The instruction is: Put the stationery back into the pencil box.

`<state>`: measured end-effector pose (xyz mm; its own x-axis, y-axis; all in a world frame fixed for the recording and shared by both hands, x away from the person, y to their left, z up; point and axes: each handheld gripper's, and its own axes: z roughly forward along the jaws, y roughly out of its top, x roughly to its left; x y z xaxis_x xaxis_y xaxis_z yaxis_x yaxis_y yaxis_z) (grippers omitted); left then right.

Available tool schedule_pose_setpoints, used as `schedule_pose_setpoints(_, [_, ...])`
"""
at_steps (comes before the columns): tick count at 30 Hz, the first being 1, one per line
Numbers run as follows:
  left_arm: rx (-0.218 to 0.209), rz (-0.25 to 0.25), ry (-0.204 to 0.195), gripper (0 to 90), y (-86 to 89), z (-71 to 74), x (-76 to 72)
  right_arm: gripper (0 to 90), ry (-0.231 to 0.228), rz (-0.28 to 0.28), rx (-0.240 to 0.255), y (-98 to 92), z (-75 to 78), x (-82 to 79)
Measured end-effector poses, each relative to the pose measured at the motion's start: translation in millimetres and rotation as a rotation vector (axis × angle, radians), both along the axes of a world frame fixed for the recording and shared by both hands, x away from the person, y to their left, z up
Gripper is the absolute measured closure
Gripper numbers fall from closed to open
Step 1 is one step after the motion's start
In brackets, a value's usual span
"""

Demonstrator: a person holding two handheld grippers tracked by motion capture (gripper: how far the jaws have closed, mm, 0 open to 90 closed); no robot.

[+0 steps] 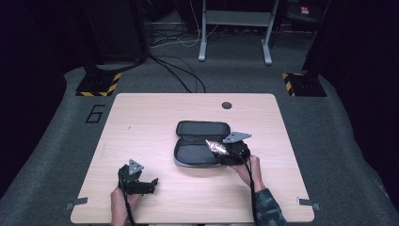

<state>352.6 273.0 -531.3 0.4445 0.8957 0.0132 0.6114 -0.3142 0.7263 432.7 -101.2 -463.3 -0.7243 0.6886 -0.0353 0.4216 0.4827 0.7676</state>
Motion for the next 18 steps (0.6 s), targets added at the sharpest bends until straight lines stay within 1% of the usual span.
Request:
schedule_pose_setpoints(2, [0.001,-0.001,0.000,0.5,0.0,0.0,0.0,39.0,0.010,-0.006,0.004,3.7,-2.1,2.3])
schedule_pose_setpoints(3, [-0.002,-0.001,0.001,0.5,-0.1,-0.1,0.0,39.0,0.001,-0.001,0.004,4.7,-3.1,4.0])
schedule_pose_setpoints(4, [-0.001,0.000,0.000,0.5,-0.1,-0.1,0.0,39.0,0.011,0.003,-0.004,6.2,-4.0,5.5])
schedule_pose_setpoints(7, [-0.001,-0.001,0.001,0.5,0.0,0.0,0.0,39.0,0.026,0.001,-0.001,10.7,-7.2,8.5])
schedule_pose_setpoints(8, [-0.002,0.000,0.001,0.5,-0.1,-0.1,0.0,39.0,0.025,0.008,-0.005,11.6,-8.2,9.8])
schedule_pose_setpoints(9, [-0.002,0.000,0.001,0.5,-0.1,0.0,0.0,39.0,0.036,0.002,-0.005,13.3,-9.0,10.4])
schedule_pose_setpoints(10, [-0.002,0.000,0.001,0.5,-0.1,0.0,0.0,39.0,0.032,0.010,-0.012,13.8,-9.7,11.7])
schedule_pose_setpoints(11, [-0.002,0.000,0.001,0.5,-0.1,0.0,0.0,39.0,0.033,0.009,-0.008,15.6,-11.4,12.7])
schedule_pose_setpoints(12, [-0.001,-0.001,0.001,0.5,-0.1,0.0,0.0,39.0,0.042,0.010,-0.014,17.0,-11.8,13.5])
schedule_pose_setpoints(13, [-0.002,0.000,0.001,0.5,-0.1,-0.1,0.0,39.0,0.038,0.016,-0.015,18.7,-13.3,14.7])
schedule_pose_setpoints(14, [-0.001,0.000,0.001,0.5,-0.1,0.0,0.0,39.0,0.049,0.015,-0.020,19.8,-13.7,14.8])
schedule_pose_setpoints(15, [-0.002,0.000,0.001,0.5,-0.1,-0.1,0.0,39.0,0.047,0.020,-0.023,21.1,-14.6,16.0])
schedule_pose_setpoints(17, [-0.002,0.000,0.001,0.5,-0.1,-0.1,0.0,39.0,0.049,0.019,-0.019,24.2,-16.8,17.2])
schedule_pose_setpoints(18, [-0.002,0.000,0.001,0.5,-0.1,-0.1,0.0,39.0,0.058,0.027,-0.032,24.8,-17.1,18.1])
